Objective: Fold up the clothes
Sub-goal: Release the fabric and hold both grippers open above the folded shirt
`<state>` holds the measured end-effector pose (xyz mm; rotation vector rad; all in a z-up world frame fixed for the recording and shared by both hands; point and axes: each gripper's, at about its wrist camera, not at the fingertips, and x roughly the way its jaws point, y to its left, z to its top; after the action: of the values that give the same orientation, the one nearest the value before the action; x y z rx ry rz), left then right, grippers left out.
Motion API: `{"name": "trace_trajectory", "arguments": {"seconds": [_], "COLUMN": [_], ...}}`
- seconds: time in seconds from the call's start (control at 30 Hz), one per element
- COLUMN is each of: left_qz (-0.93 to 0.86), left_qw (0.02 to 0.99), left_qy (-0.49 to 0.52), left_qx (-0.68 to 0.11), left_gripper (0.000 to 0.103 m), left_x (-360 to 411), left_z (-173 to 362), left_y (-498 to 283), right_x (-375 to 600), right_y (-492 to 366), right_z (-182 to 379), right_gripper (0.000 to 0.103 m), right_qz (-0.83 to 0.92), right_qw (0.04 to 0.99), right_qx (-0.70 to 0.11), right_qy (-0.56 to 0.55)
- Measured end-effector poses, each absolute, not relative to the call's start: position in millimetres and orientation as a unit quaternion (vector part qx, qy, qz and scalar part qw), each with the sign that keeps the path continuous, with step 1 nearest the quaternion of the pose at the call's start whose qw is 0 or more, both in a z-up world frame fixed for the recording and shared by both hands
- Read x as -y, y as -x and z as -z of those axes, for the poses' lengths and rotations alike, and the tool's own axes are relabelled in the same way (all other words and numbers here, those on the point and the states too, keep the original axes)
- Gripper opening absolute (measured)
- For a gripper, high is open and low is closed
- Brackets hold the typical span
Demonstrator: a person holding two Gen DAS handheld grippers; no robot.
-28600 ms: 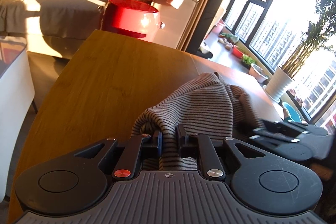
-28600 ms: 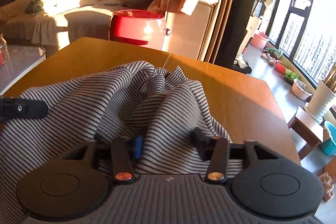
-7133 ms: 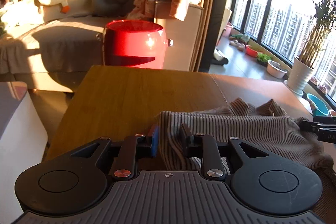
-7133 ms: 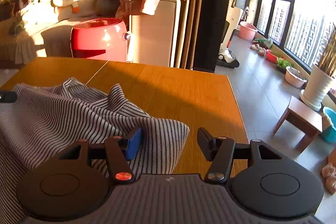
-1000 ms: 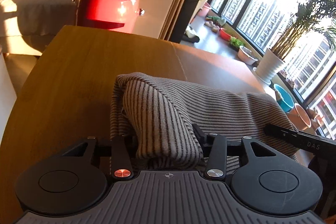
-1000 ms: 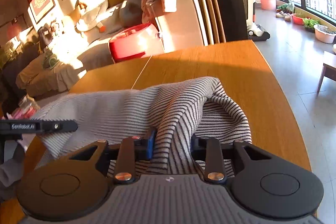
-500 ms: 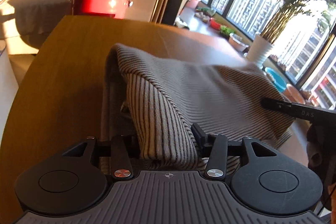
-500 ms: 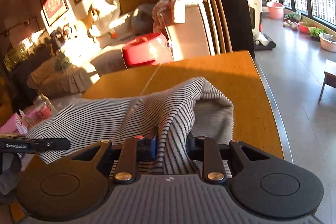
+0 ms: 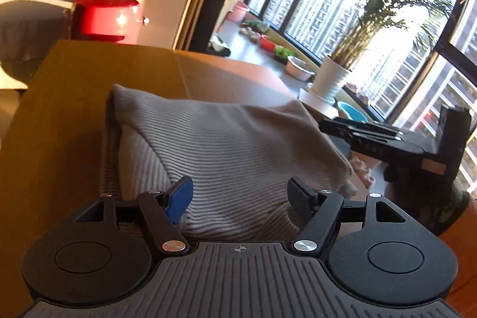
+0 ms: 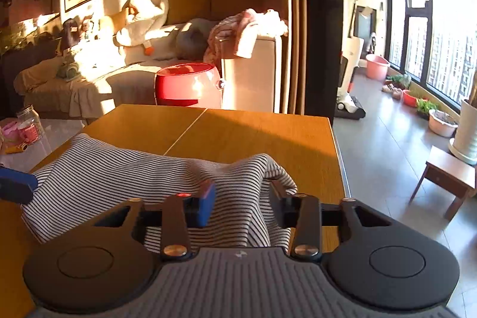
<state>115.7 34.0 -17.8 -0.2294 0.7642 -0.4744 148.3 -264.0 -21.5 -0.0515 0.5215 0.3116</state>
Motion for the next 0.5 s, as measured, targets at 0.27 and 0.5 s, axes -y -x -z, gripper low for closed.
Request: {"name": "trace_trajectory", "arguments": {"seconds": [0.27, 0.5], "left_qz": [0.218, 0.190], "left_qw": [0.893, 0.909], "left_qy": [0.123, 0.137], "left_qx": [-0.373, -0.344], "left_gripper": [0.076, 0.079], "left_x": [-38.8, -44.0], "left_z": [49.0, 52.0], "left_y": [-157.2, -201.9], "right_x": [264.2, 259.5], "right_y": [-171.6, -146.3], "right_z": [62.8, 64.3], "right_gripper": [0.040, 0.043], "right_qz": [-0.139, -0.142], "right_qw": [0.941, 0.934], "right_qx": [-0.307, -0.326], "right_qy": [-0.009, -0.026]}}
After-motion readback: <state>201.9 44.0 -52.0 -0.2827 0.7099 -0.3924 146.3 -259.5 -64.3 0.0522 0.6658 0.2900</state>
